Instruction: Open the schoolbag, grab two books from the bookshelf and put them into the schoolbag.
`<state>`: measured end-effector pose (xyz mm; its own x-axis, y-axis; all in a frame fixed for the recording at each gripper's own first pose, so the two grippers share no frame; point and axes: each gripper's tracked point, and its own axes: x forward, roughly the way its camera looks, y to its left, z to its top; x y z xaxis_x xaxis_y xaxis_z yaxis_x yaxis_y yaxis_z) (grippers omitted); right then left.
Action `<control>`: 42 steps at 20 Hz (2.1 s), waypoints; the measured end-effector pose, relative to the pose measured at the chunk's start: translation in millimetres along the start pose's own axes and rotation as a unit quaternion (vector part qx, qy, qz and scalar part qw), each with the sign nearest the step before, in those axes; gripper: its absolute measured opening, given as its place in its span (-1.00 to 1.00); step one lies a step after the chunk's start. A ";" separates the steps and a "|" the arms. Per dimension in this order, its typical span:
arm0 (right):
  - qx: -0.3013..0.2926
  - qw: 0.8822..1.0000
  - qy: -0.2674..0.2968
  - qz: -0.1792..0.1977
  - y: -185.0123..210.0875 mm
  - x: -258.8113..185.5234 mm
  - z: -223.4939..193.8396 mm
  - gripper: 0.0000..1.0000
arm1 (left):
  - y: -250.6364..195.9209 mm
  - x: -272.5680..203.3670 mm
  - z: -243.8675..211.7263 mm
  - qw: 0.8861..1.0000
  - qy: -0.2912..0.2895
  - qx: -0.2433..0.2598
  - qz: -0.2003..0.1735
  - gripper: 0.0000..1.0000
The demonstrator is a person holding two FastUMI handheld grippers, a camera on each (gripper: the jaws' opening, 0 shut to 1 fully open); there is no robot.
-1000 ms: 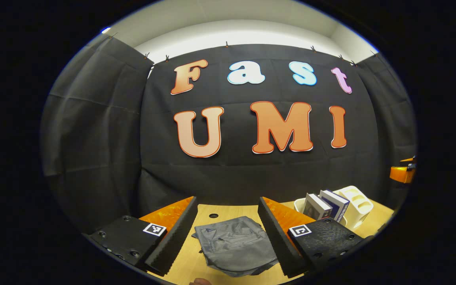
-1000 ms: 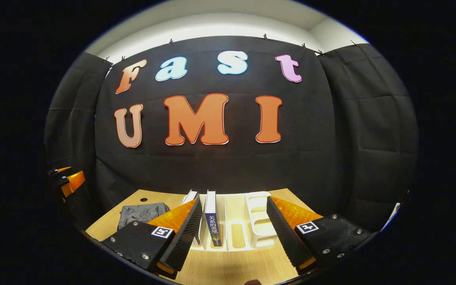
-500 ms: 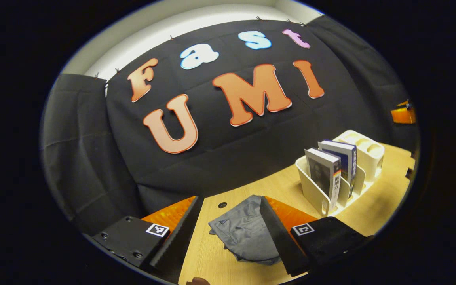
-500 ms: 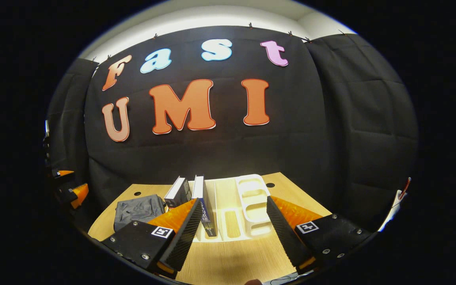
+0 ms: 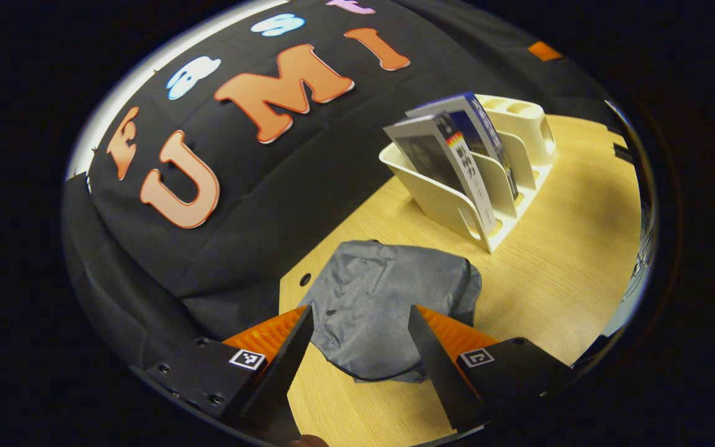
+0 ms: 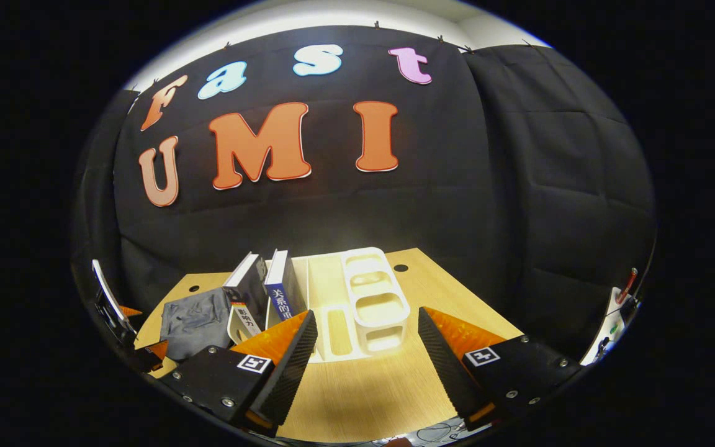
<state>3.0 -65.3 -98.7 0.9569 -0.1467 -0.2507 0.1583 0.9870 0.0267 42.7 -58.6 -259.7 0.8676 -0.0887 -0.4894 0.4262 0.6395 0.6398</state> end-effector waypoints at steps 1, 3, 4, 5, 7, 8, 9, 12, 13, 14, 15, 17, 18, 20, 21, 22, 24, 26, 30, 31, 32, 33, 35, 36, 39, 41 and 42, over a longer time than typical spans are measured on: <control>-0.001 1.000 0.005 -0.006 -4.3 1.0 -3.0 0.94 | -14.2 6.6 -6.7 1.000 0.006 0.020 -0.010 0.94; -0.001 1.000 0.015 -0.018 -13.3 2.9 -8.6 0.94 | -35.6 19.5 -17.8 0.998 0.021 0.042 -0.031 0.94; 0.000 1.000 0.019 -0.021 -16.3 3.6 -10.3 0.94 | -43.6 24.9 -22.7 0.998 0.027 0.047 -0.041 0.94; 0.001 0.999 0.023 -0.024 -18.7 4.2 -11.3 0.94 | -50.5 27.3 -26.6 0.997 0.032 0.052 -0.049 0.94; 0.001 0.999 0.028 -0.031 -24.4 5.2 -13.4 0.94 | -60.8 37.1 -37.0 0.995 0.048 0.061 -0.058 0.94; 0.001 0.999 0.031 -0.033 -26.4 5.8 -14.7 0.94 | -63.0 40.1 -40.2 0.995 0.054 0.064 -0.060 0.94; 0.000 0.999 0.033 -0.035 -28.0 6.4 -15.0 0.94 | -63.5 46.0 -43.6 0.994 0.062 0.071 -0.059 0.94; 0.002 0.999 0.041 -0.036 -28.3 9.0 -18.3 0.94 | -65.2 56.5 -50.2 0.991 0.078 0.086 -0.064 0.94; 0.004 0.998 0.044 -0.034 -27.3 9.7 -19.3 0.95 | -65.2 58.9 -51.6 0.991 0.083 0.086 -0.067 0.94; 0.004 0.998 0.045 -0.032 -26.6 10.3 -19.8 0.95 | -66.7 59.7 -52.6 0.990 0.089 0.081 -0.074 0.94; 0.002 0.999 0.045 -0.031 -26.5 11.7 -20.0 0.95 | -66.3 60.1 -52.2 0.990 0.091 0.074 -0.081 0.91; -0.005 0.998 0.046 -0.029 -26.3 13.2 -18.9 0.96 | -67.3 64.0 -52.0 0.989 0.101 0.061 -0.088 0.53; -0.008 0.998 0.050 -0.027 -26.5 13.3 -19.6 0.95 | -65.1 66.0 -49.9 0.990 0.103 0.057 -0.082 0.29; -0.011 0.998 0.050 -0.023 -25.5 13.3 -15.6 0.95 | -64.6 66.0 -50.0 0.989 0.108 0.056 -0.089 0.02; -0.012 0.999 0.047 -0.021 -24.9 14.6 -11.6 0.95 | -63.7 67.8 -49.6 0.988 0.108 0.060 -0.091 -0.20; -0.013 0.999 0.047 -0.019 -23.5 18.7 -9.3 0.96 | -67.4 68.6 -51.8 0.986 0.117 0.064 -0.104 -0.31; -0.002 0.999 0.046 -0.008 -19.3 21.3 -4.5 0.95 | -64.3 68.5 -49.6 0.985 0.122 0.059 -0.104 -0.70; 0.009 0.999 0.051 0.004 -15.9 23.7 -4.1 0.95 | -59.6 66.3 -46.7 0.984 0.122 0.073 -0.107 -0.87; -0.007 0.998 0.057 0.030 -8.9 26.3 -3.8 0.96 | -52.3 65.0 -43.1 0.977 0.126 0.098 -0.144 -0.96; -0.020 0.998 0.049 0.030 -7.7 27.1 1.4 0.96 | -49.9 64.8 -41.7 0.975 0.134 0.091 -0.155 -0.98; -0.024 0.998 0.052 0.025 -9.0 26.5 1.2 0.96 | -48.2 63.7 -37.8 0.973 0.134 0.084 -0.168 -0.98; -0.021 0.998 0.051 0.020 -7.7 25.7 2.4 0.96 | -44.8 63.7 -36.9 0.971 0.133 0.079 -0.181 -0.99; -0.002 0.999 0.050 0.006 -2.1 21.7 4.4 0.95 | -35.7 61.2 -32.7 0.968 0.129 0.066 -0.206 -0.99; 0.002 0.999 0.048 -0.003 1.3 19.0 1.3 0.95 | -29.5 60.5 -29.0 0.966 0.127 0.062 -0.218 -0.99; -0.009 0.999 0.030 -0.041 9.7 10.5 1.6 0.95 | 0.1 55.7 -14.7 0.961 0.115 0.041 -0.250 -0.99; -0.006 0.999 0.026 -0.043 21.4 4.9 1.5 0.95 | 20.5 54.3 -4.1 0.959 0.105 0.043 -0.261 -0.98; -0.002 0.999 0.026 -0.039 29.2 2.9 1.9 0.95 | 34.4 57.1 0.3 0.960 0.100 0.047 -0.256 -0.99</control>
<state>10.8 -37.0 -96.8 0.9274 -0.2199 -0.3027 0.2309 0.9730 0.0008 107.0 -41.9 -265.4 0.4763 -0.2187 -0.8517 0.8129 0.4788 0.3317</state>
